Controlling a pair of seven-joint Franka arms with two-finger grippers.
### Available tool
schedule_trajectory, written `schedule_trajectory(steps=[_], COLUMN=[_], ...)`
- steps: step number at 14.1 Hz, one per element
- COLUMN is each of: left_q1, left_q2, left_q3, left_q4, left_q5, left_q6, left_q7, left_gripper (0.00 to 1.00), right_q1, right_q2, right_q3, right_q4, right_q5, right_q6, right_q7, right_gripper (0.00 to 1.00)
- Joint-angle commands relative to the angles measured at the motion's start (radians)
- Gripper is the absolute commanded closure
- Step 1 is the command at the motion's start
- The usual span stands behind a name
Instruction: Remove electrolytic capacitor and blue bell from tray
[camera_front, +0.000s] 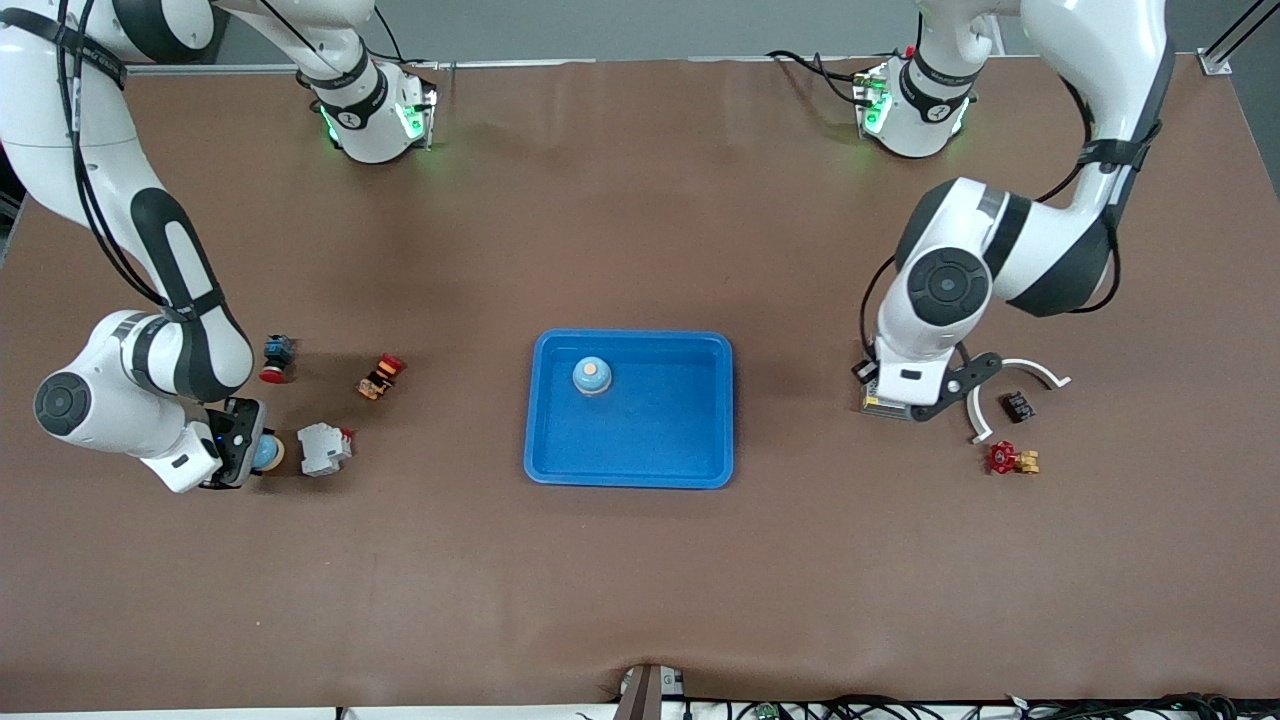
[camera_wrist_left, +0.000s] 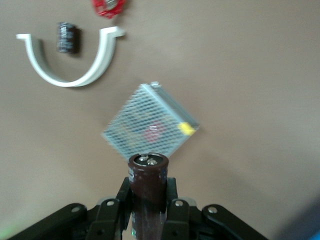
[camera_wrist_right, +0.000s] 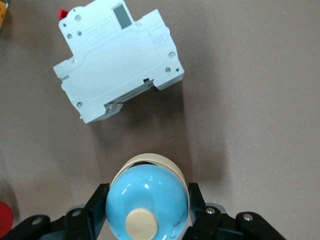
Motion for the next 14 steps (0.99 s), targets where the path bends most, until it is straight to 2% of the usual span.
schedule_trajectory(steps=[1,2,3,6,9,14], left_q1=[0.073,0.102,0.137,0.246,0.353,0.446], left_q2=[-0.051,-0.051,-0.051,-0.050,-0.027,0.011], left_q3=[-0.004,-0.003,-0.003,-0.003,-0.001,0.000], left_q4=[-0.116,-0.142,-0.163,-0.208,-0.243,-0.355], left_q5=[-0.009,-0.007,-0.006,0.005,0.008,0.100], left_q6=[0.018,0.022,0.028,0.036,0.111,0.338], left_q7=[0.070,0.092,0.128,0.265,0.401,0.469], left_gripper=[1.00,1.00,1.00,1.00,1.00,1.00], right_q1=[-0.025,-0.025,-0.025,-0.026,-0.019,-0.008], right_q2=[-0.002,-0.002,-0.002,-0.005,-0.017,-0.055], right_q3=[0.020,0.020,0.020,0.021,0.020,0.020], right_q4=[-0.008,-0.007,-0.007,-0.001,0.025,0.192], right_q5=[0.019,0.019,0.019,0.028,0.070,0.068], right_q6=[0.011,0.011,0.010,-0.001,-0.038,-0.294], right_q7=[-0.025,-0.025,-0.024,-0.019,-0.010,0.114], right_gripper=[0.57,0.38,0.00,0.00,0.00,0.00])
